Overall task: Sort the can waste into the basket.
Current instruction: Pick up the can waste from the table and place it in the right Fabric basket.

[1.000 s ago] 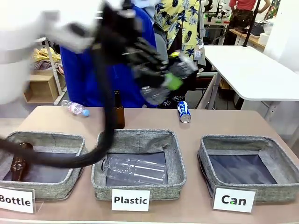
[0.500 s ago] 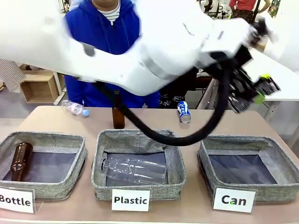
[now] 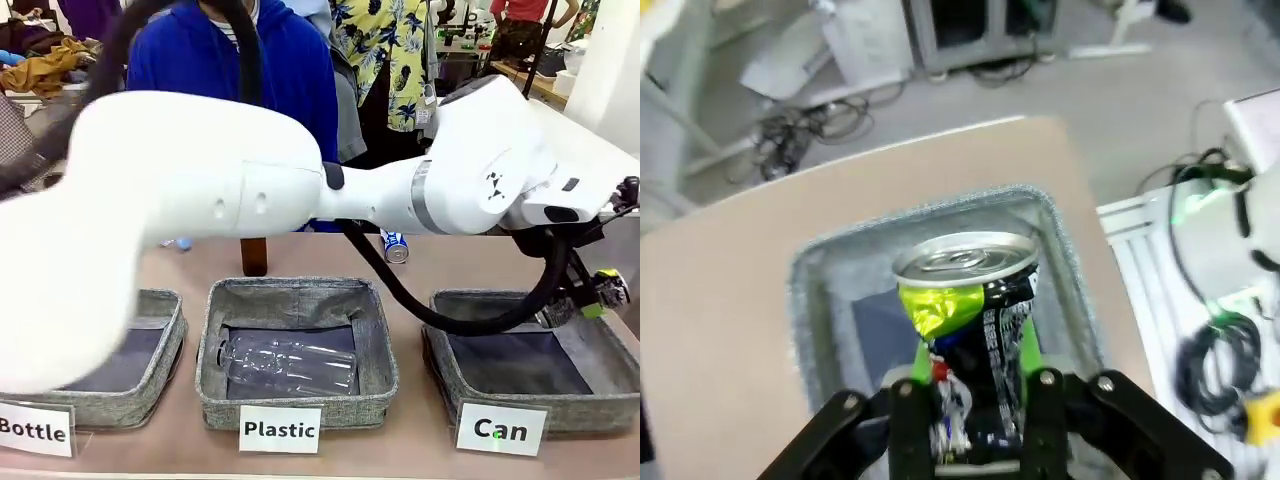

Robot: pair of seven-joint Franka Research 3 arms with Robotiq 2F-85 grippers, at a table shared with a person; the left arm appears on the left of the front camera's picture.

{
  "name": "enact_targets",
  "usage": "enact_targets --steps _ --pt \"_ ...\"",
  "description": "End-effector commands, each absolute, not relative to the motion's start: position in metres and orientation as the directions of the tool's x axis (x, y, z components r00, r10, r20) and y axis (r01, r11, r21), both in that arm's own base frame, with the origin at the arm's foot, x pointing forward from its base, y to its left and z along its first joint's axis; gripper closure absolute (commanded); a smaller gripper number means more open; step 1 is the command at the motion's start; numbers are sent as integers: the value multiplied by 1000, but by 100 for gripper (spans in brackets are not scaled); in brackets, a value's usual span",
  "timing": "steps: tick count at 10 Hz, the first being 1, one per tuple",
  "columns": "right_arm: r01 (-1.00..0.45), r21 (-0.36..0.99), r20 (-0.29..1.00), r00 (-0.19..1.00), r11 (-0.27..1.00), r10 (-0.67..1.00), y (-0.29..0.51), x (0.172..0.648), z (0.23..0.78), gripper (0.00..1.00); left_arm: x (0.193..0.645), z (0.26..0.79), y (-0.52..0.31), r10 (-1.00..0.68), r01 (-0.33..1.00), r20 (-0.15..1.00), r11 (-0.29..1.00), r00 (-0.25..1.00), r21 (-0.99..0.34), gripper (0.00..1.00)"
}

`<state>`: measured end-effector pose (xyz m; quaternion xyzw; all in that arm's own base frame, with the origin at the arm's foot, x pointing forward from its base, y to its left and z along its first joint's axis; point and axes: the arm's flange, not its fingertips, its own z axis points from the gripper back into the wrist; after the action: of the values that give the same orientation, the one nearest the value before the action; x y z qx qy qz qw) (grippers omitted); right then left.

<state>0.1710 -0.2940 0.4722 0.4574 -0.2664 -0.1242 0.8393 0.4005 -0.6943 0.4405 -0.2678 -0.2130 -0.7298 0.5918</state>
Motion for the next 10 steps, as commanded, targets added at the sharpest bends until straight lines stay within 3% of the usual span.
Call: enact_targets --steps 1,2,4,5,6,7,10 --pt "-47 836 343 822 546 -455 -290 167 475 0 424 459 -727 -782 955 599 -283 -174 -92 66" --pt "-47 836 343 822 546 -455 -290 167 475 0 400 440 -694 -750 978 643 -209 -156 -6 66" --pt "-47 836 343 822 546 -455 -290 167 475 0 400 440 -694 -750 978 643 -209 -156 -6 66" --pt "-47 836 343 822 546 -455 -290 167 475 0 407 437 -699 -760 972 633 -229 -151 -44 21" --pt "-47 836 343 822 546 -455 -290 167 475 0 402 437 -694 -750 971 636 -238 -183 -1 6" --pt "-47 836 343 822 546 -455 -290 167 475 0 396 440 -690 -741 968 638 -247 -211 33 0" --pt "-47 836 343 822 546 -455 -290 167 475 0 383 452 -671 -722 962 640 -248 -263 117 0"
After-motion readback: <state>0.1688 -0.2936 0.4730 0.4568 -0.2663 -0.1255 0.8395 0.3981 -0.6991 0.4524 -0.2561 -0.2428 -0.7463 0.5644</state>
